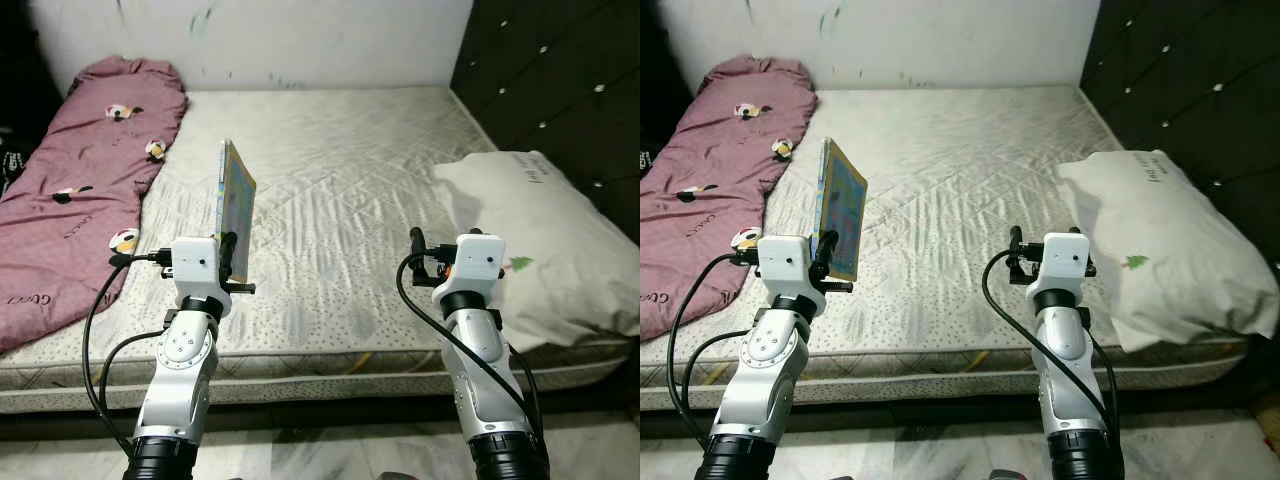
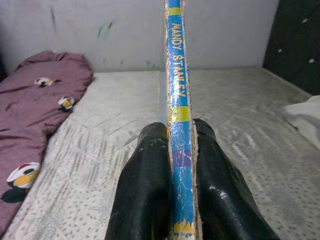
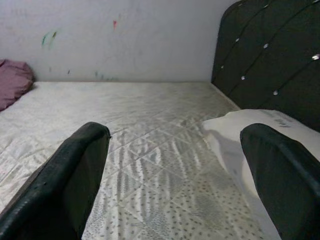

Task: Clean up the room

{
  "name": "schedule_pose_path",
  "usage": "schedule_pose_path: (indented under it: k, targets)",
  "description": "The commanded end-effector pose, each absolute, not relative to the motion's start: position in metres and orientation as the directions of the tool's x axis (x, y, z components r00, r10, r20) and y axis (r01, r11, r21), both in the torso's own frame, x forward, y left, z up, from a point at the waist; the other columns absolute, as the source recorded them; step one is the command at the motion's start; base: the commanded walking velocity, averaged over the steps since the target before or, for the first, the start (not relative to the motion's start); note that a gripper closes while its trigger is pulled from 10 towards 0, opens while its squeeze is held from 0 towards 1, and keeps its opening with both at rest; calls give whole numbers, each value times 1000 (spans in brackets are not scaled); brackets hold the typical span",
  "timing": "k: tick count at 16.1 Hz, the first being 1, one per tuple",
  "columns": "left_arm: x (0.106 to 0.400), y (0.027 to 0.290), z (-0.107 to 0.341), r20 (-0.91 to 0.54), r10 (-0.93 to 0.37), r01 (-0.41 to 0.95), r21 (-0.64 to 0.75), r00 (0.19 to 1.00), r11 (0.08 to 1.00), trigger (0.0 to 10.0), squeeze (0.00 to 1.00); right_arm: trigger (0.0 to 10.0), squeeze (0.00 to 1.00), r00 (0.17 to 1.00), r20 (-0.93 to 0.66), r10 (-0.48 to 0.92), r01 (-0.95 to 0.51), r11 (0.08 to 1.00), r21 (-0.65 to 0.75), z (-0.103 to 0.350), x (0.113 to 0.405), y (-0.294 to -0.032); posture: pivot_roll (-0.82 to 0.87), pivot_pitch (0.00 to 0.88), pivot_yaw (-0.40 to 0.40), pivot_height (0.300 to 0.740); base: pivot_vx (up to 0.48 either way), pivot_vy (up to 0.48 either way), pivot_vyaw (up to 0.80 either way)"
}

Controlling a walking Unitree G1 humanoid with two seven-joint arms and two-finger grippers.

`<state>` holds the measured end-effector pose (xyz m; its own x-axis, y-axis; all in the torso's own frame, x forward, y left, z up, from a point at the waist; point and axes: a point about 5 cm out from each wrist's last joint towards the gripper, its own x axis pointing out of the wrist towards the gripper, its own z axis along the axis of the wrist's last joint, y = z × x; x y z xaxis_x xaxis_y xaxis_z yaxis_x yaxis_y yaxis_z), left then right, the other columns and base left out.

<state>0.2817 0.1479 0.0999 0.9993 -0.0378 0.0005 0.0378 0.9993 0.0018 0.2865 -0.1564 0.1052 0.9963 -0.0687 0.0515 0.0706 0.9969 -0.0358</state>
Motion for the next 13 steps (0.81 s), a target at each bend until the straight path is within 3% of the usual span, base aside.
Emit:
schedule_pose_path:
  k: [1,9,13]
  targets:
    - [284,151,112,60,-31,31,1,998,1000,10000,0,10000,0,996,66,-67,70,997,-34,109,288,-156,-28,0,13,740,322,0,0]
    - [284,150,111,48,-37,38,-2,998,999,10000,0,10000,0,995,64,-77,79,996,-41,109,288,-157,-29,0,14,740,326,0,0]
    - [284,147,110,38,-16,15,8,999,1000,10000,0,10000,0,995,50,-85,86,996,-19,107,288,-158,-27,0,13,740,0,0,-103]
